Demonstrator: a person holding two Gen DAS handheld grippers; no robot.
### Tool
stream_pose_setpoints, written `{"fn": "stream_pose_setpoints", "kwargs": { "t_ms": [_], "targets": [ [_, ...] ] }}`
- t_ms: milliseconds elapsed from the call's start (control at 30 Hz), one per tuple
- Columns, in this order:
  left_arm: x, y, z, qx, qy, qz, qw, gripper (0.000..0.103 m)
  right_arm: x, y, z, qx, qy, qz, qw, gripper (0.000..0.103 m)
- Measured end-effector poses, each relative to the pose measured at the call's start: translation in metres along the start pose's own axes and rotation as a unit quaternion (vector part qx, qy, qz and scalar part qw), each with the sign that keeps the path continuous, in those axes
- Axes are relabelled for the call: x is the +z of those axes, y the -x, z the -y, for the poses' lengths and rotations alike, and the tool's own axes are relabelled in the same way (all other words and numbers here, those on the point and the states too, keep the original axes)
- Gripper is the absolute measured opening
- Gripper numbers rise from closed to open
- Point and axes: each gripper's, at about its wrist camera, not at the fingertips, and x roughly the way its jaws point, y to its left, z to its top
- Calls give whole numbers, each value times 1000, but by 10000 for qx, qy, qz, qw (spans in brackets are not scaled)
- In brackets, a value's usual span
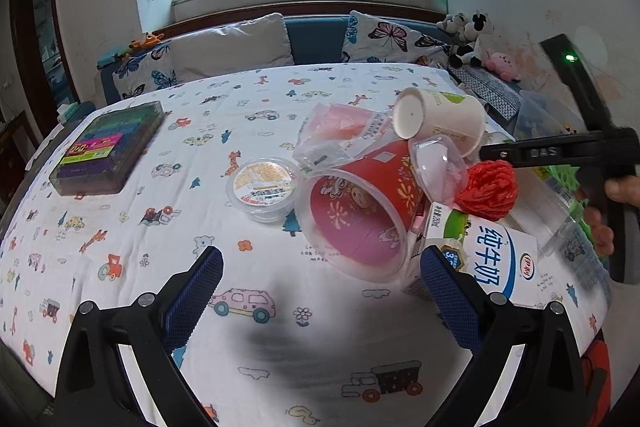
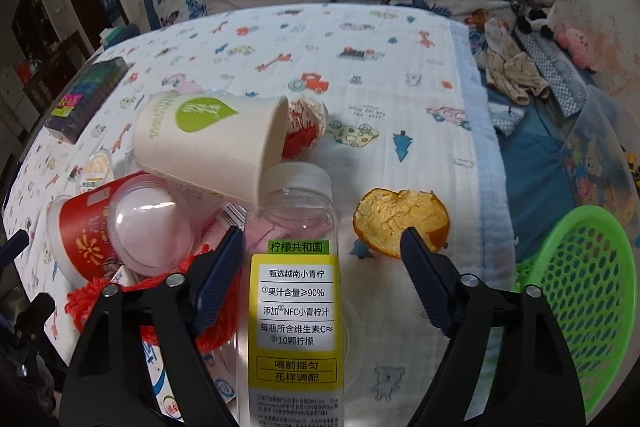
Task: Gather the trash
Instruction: 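Move the right tool down toward the clear plastic bottle, then grasp the clear bottle with the right tool while the left tool grasps the red mesh net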
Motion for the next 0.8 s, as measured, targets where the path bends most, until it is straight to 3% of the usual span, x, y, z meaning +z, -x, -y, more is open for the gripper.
{"fn": "stream_pose_setpoints", "kwargs": {
  "t_ms": [133, 200, 233, 467, 800],
  "targets": [
    [3, 1, 8, -82, -136, 55, 9999, 96, 2, -1, 3, 127, -27, -108, 9999, 63],
    [5, 3, 13, -136, -217, 94, 9996, 96, 3, 3, 2, 135, 4, -97, 9999, 49],
    [8, 4, 17, -202, -263, 115, 9994, 96, 2, 6, 2, 131, 6, -88, 9999, 47],
    [17, 9, 43, -563, -684, 310, 9956, 96, -7, 23, 6, 138, -46, 73, 9999, 46],
    [16, 2, 86, -1255, -1125, 211, 9855, 94, -27, 76, 21, 176, -194, 569, 9980, 46]
  ]
}}
